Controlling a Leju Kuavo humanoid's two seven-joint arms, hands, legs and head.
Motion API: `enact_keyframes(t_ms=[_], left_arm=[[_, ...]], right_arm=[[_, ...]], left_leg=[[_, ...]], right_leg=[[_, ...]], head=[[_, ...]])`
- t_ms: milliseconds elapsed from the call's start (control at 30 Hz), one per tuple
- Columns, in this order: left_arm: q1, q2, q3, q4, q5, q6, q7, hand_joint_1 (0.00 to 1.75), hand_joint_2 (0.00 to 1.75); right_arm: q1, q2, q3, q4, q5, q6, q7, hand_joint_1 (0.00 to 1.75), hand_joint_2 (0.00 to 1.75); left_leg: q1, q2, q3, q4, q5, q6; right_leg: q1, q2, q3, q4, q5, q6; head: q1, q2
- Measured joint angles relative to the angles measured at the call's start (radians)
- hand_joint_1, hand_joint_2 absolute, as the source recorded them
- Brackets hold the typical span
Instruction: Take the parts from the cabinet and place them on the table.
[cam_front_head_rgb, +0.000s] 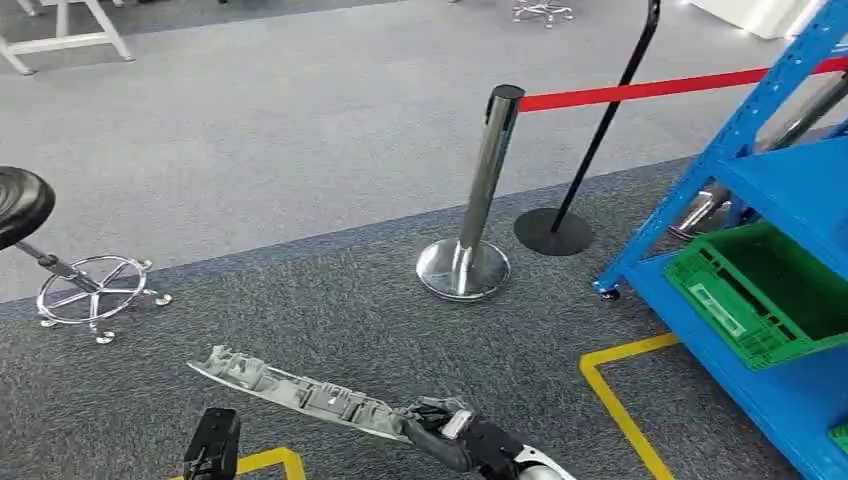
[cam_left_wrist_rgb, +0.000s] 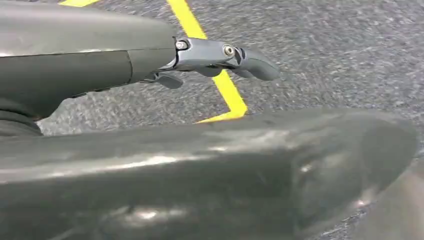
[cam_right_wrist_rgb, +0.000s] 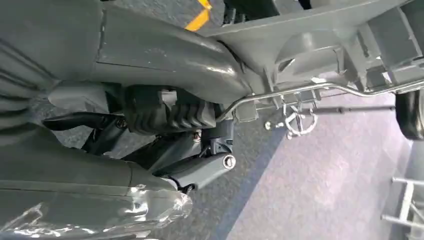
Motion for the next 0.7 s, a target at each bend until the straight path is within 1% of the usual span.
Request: enact_keyframes(t_ms=[33, 67, 100, 133, 167, 200, 267, 300, 333, 367, 400, 433, 467, 500, 533, 567, 600, 633, 667, 700], left_arm=[[0.001, -0.001, 0.000, 0.000, 0.002, -0.003, -0.003, 0.00, 0.00], [0.000, -0.001, 0.000, 0.000, 0.002, -0.006, -0.006, 0.00, 0.00], [-0.001, -0.002, 0.000, 0.000, 0.002, -0.009, -0.008, 0.00, 0.00], [-0.001, -0.002, 0.000, 0.000, 0.002, -0.010, -0.010, 0.00, 0.00], [-0.003, -0.001, 0.000, 0.000, 0.003, -0.010, -0.011, 0.00, 0.00], [-0.003, -0.001, 0.000, 0.000, 0.005, -0.011, -0.012, 0.00, 0.00], [0.002, -0.001, 0.000, 0.000, 0.006, -0.011, -0.019, 0.00, 0.00], [0.002, -0.001, 0.000, 0.000, 0.005, -0.011, -0.024, 0.00, 0.00], [0.003, -0.002, 0.000, 0.000, 0.005, -0.011, -0.026, 0.00, 0.00], [0.001, -0.002, 0.000, 0.000, 0.005, -0.011, -0.029, 0.00, 0.00], [0.000, -0.003, 0.000, 0.000, 0.003, -0.011, -0.031, 0.00, 0.00], [0.000, -0.005, 0.000, 0.000, 0.001, -0.013, -0.035, 0.00, 0.00], [0.003, -0.006, 0.000, 0.000, 0.000, -0.018, -0.039, 0.00, 0.00], [0.008, -0.006, 0.000, 0.000, 0.000, -0.021, -0.043, 0.00, 0.00], [0.013, -0.005, 0.000, 0.000, 0.000, -0.025, -0.045, 0.00, 0.00], [0.015, -0.003, 0.001, 0.000, 0.002, -0.026, -0.045, 0.00, 0.00], [0.016, -0.001, 0.001, 0.000, 0.002, -0.026, -0.046, 0.00, 0.00], [0.016, 0.000, 0.001, 0.000, 0.002, -0.026, -0.047, 0.00, 0.00], [0.013, -0.001, 0.001, 0.000, 0.002, -0.026, -0.048, 0.00, 0.00], [0.010, -0.001, 0.001, 0.000, 0.002, -0.026, -0.049, 0.00, 0.00]], right_arm=[[0.001, -0.001, 0.000, 0.000, 0.001, 0.000, 0.002, 1.75, 1.75], [0.001, -0.001, 0.000, 0.000, 0.002, 0.001, 0.003, 1.75, 1.75], [0.000, -0.001, 0.000, 0.000, 0.002, 0.001, 0.003, 1.75, 1.75], [-0.001, -0.001, 0.000, 0.000, 0.002, 0.001, 0.003, 1.75, 1.75], [-0.002, 0.000, 0.000, 0.000, 0.002, 0.002, 0.003, 1.75, 1.75], [-0.001, -0.001, 0.000, 0.000, 0.002, 0.002, 0.003, 1.75, 1.75], [0.001, 0.000, 0.000, 0.000, 0.002, 0.004, 0.005, 1.75, 1.75], [0.000, 0.000, 0.000, 0.000, 0.002, 0.007, 0.006, 1.75, 1.75], [0.000, 0.000, 0.000, 0.000, 0.002, 0.010, 0.006, 1.75, 1.75], [0.000, 0.000, 0.000, 0.000, 0.002, 0.012, 0.006, 1.75, 1.75], [0.000, 0.002, 0.000, 0.000, 0.002, 0.015, 0.005, 1.75, 1.75], [0.001, 0.003, 0.000, 0.000, 0.002, 0.018, 0.006, 1.75, 1.75], [0.001, 0.004, 0.000, 0.001, 0.002, 0.019, 0.008, 1.75, 1.75], [0.002, 0.006, 0.001, 0.003, 0.002, 0.021, 0.009, 1.75, 1.75], [0.002, 0.009, 0.002, 0.003, 0.003, 0.021, 0.011, 1.75, 1.75], [0.002, 0.013, 0.004, 0.004, 0.003, 0.021, 0.011, 1.75, 1.75], [0.001, 0.018, 0.004, 0.004, 0.003, 0.021, 0.011, 1.75, 1.75], [0.000, 0.023, 0.004, 0.004, 0.003, 0.021, 0.011, 1.75, 1.75], [0.000, 0.025, 0.004, 0.004, 0.003, 0.021, 0.011, 1.75, 1.75], [-0.001, 0.025, 0.004, 0.004, 0.002, 0.021, 0.011, 1.75, 1.75]], left_leg=[[0.001, -0.012, 0.000, 0.000, 0.000, 0.000], [0.002, -0.024, 0.001, 0.001, 0.001, -0.002], [0.005, -0.038, 0.002, 0.002, 0.002, -0.005], [0.006, -0.048, 0.001, 0.004, 0.001, -0.010], [0.002, -0.056, -0.006, 0.009, 0.002, -0.018], [0.002, -0.062, -0.012, 0.008, 0.006, -0.024], [0.009, -0.077, -0.016, 0.000, 0.016, -0.039], [0.009, -0.088, -0.016, 0.000, 0.016, -0.044], [0.007, -0.057, -0.022, 0.013, 0.004, -0.045], [0.002, -0.017, -0.046, 0.060, -0.028, -0.048], [0.002, 0.005, -0.083, 0.136, -0.067, -0.052], [0.002, 0.016, -0.128, 0.228, -0.105, -0.054], [0.002, 0.021, -0.165, 0.304, -0.130, -0.054], [0.002, 0.023, -0.179, 0.331, -0.129, -0.055], [0.002, 0.023, -0.167, 0.309, -0.106, -0.054], [0.002, 0.025, -0.136, 0.250, -0.070, -0.052], [0.001, 0.035, -0.090, 0.164, -0.030, -0.049], [0.000, 0.070, -0.037, 0.074, 0.001, -0.046], [-0.007, 0.124, -0.003, 0.017, -0.001, -0.046], [-0.007, 0.102, -0.007, 0.014, 0.000, -0.032]], right_leg=[[-0.001, 0.000, 0.015, -0.036, 0.030, 0.000], [-0.003, 0.002, 0.050, -0.113, 0.076, -0.001], [-0.007, 0.015, 0.103, -0.220, 0.129, -0.002], [-0.015, 0.053, 0.140, -0.300, 0.153, 0.002], [-0.020, 0.092, 0.149, -0.322, 0.136, 0.005], [-0.018, 0.077, 0.155, -0.319, 0.140, -0.003], [-0.010, 0.066, 0.150, -0.315, 0.143, -0.014], [-0.014, 0.054, 0.152, -0.322, 0.149, -0.023], [-0.015, 0.042, 0.156, -0.325, 0.151, -0.031], [-0.015, 0.031, 0.156, -0.326, 0.151, -0.039], [-0.012, 0.018, 0.155, -0.326, 0.150, -0.042], [-0.009, 0.004, 0.155, -0.326, 0.149, -0.043], [-0.007, -0.010, 0.155, -0.326, 0.148, -0.045], [-0.006, -0.021, 0.155, -0.326, 0.148, -0.046], [-0.006, -0.031, 0.155, -0.326, 0.147, -0.046], [-0.006, -0.041, 0.156, -0.326, 0.147, -0.045], [-0.006, -0.050, 0.157, -0.326, 0.145, -0.043], [-0.005, -0.058, 0.161, -0.326, 0.143, -0.040], [0.006, -0.066, 0.161, -0.322, 0.137, -0.033], [0.008, -0.073, 0.162, -0.323, 0.134, -0.028]], head=[[0.000, 0.000], [0.000, 0.000], [0.000, 0.000], [0.000, 0.000], [0.001, 0.000], [0.000, 0.000], [0.000, 0.000], [0.000, 0.000], [-0.001, 0.000], [-0.009, 0.000], [-0.010, 0.000], [-0.009, 0.000], [-0.009, 0.000], [-0.009, 0.000], [-0.009, 0.000], [-0.010, 0.000], [-0.009, 0.000], [-0.010, 0.000], [-0.012, 0.000], [-0.010, 0.000]])
